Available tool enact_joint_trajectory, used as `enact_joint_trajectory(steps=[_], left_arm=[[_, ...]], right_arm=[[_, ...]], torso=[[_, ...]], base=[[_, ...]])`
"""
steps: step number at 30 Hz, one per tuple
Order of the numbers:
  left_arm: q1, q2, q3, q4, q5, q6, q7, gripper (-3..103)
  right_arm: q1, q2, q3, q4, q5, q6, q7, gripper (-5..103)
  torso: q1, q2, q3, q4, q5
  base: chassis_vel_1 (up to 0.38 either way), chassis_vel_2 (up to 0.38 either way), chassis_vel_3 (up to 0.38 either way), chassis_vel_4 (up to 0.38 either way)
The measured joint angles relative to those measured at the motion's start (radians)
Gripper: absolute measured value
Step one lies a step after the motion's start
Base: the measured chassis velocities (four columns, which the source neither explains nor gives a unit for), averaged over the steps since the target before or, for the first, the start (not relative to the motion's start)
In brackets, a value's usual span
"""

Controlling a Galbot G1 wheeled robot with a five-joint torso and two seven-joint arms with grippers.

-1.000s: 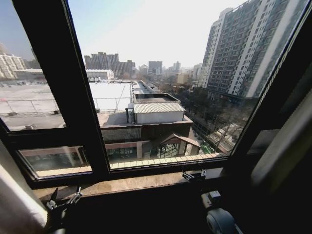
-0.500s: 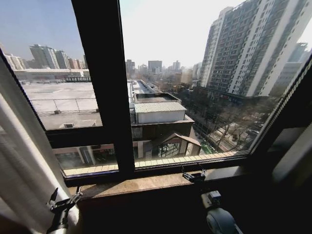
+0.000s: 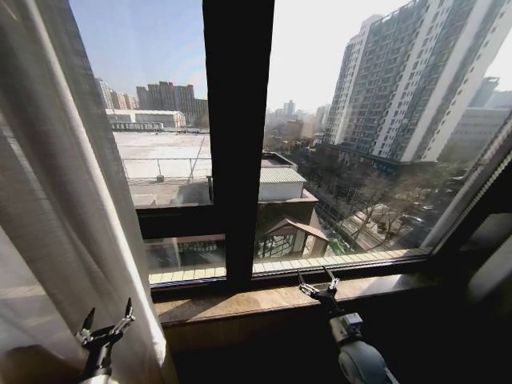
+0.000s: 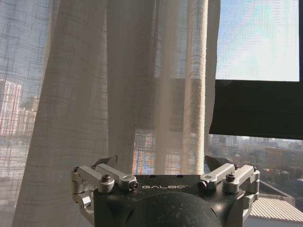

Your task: Open the curtains by pulling them apart, changing their state from closed to fully open.

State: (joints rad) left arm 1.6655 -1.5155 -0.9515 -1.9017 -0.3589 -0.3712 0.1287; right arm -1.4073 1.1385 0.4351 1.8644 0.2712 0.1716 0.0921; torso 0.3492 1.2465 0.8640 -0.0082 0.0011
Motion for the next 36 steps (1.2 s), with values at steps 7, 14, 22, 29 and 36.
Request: enact_joint_trajectory(steps=[7, 14, 22, 29, 36], left_arm=[[0.000, 0.000, 0.000, 0.000, 0.000, 0.000, 0.001, 100], [0.000, 0.000, -0.001, 0.000, 0.000, 0.000, 0.001, 100], [0.000, 0.000, 0.000, 0.000, 0.000, 0.000, 0.001, 100], [0.000, 0.000, 0.000, 0.000, 0.000, 0.000, 0.001, 100], [0.000, 0.000, 0.000, 0.000, 0.000, 0.000, 0.001, 100]], right_arm=[[0.000, 0.000, 0.000, 0.000, 0.000, 0.000, 0.000, 100], [0.000, 0.000, 0.000, 0.000, 0.000, 0.000, 0.000, 100], [0.000, 0.000, 0.000, 0.000, 0.000, 0.000, 0.000, 100], [0.000, 0.000, 0.000, 0.000, 0.000, 0.000, 0.000, 100], [0.000, 0.000, 0.000, 0.000, 0.000, 0.000, 0.000, 100]], torso=[[0.000, 0.000, 0.000, 0.0000, -0.0013], [0.000, 0.000, 0.000, 0.0001, -0.0012], [0.000, 0.000, 0.000, 0.0000, -0.0010], [0.000, 0.000, 0.000, 0.0001, -0.0012], [0.000, 0.000, 0.000, 0.0000, -0.0011]], base=[[-0.024, -0.014, 0.030, 0.024], [0.000, 0.000, 0.000, 0.000], [0.000, 0.000, 0.000, 0.000], [0.000, 0.000, 0.000, 0.000], [0.000, 0.000, 0.000, 0.000]])
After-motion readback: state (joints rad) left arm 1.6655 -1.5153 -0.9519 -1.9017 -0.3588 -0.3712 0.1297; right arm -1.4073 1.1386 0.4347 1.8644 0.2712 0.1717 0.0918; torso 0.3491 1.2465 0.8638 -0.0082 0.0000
